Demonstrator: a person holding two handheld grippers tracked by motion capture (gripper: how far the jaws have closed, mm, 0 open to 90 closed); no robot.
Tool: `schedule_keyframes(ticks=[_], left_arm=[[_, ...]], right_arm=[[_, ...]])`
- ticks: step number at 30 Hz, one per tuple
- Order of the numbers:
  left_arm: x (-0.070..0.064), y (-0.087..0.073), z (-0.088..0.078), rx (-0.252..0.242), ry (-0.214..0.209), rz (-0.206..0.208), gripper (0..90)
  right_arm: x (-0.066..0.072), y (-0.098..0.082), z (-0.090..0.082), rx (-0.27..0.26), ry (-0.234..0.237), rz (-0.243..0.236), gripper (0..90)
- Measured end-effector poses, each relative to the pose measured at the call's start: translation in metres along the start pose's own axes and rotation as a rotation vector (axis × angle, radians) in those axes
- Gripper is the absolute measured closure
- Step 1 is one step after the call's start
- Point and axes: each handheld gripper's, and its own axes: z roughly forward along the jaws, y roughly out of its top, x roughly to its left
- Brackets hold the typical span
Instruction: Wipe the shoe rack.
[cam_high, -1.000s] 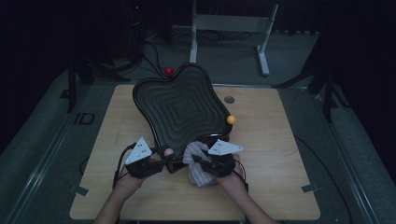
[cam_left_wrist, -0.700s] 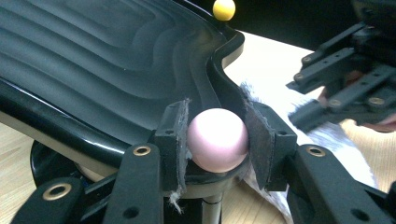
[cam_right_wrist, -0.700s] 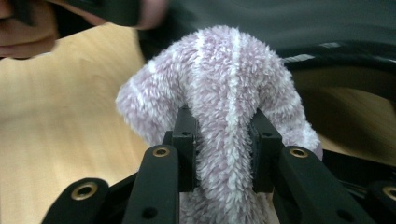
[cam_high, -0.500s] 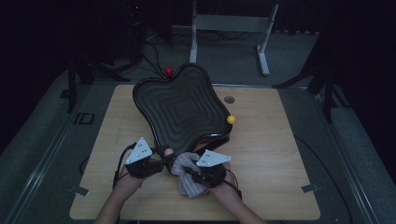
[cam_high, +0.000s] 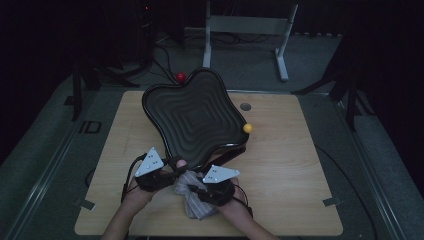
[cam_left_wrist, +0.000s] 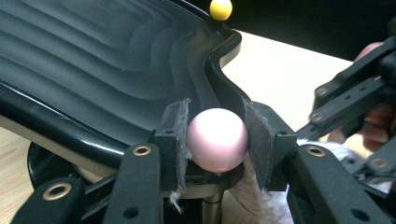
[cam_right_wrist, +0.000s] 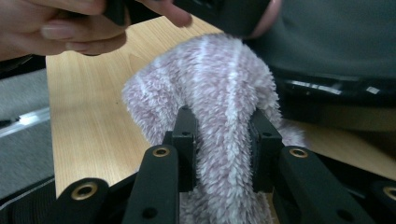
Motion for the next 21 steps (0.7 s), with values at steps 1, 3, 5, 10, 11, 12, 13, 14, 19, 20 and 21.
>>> schedule_keyframes(ticks=[1, 3, 5, 10, 11, 12, 13, 14, 19, 20, 21], left_arm=[[0.0, 0.0, 0.0, 0.0, 0.0, 0.0, 60.4], [0.0, 0.0, 0.0, -0.002, -0.001, -0.001, 60.4], [0.0, 0.0, 0.0, 0.0, -0.002, 0.0, 60.4], [0.001, 0.0, 0.0, 0.0, -0.005, -0.001, 60.4], [0.001, 0.0, 0.0, 0.001, -0.004, 0.001, 60.4], [0.001, 0.0, 0.0, 0.001, -0.004, 0.0, 60.4], [0.001, 0.0, 0.0, -0.001, -0.005, -0.001, 60.4], [0.001, 0.0, 0.0, -0.002, -0.006, -0.002, 60.5], [0.002, 0.0, 0.0, 0.0, -0.006, -0.005, 60.4], [0.002, -0.001, 0.0, -0.002, -0.007, -0.007, 60.5], [0.002, -0.001, 0.0, -0.001, -0.006, -0.006, 60.4]], right_arm=[[-0.001, -0.002, 0.003, 0.005, 0.006, 0.01, 69.6], [-0.003, -0.005, 0.008, 0.033, -0.004, -0.004, 69.6], [-0.005, -0.005, 0.005, 0.033, 0.0, 0.005, 69.6], [-0.012, 0.006, -0.016, 0.002, -0.037, -0.012, 69.5], [-0.013, 0.007, -0.019, -0.003, -0.044, -0.012, 69.5], [-0.016, 0.009, -0.023, -0.012, -0.052, -0.01, 69.5], [-0.018, 0.01, -0.026, -0.018, -0.061, -0.005, 69.5], [-0.021, 0.01, -0.029, -0.023, -0.07, 0.001, 69.5], [-0.03, 0.001, -0.025, -0.023, -0.071, 0.03, 69.5], [-0.03, -0.001, -0.023, -0.015, -0.073, 0.026, 69.5], [-0.03, -0.002, -0.023, -0.011, -0.07, 0.027, 69.5]])
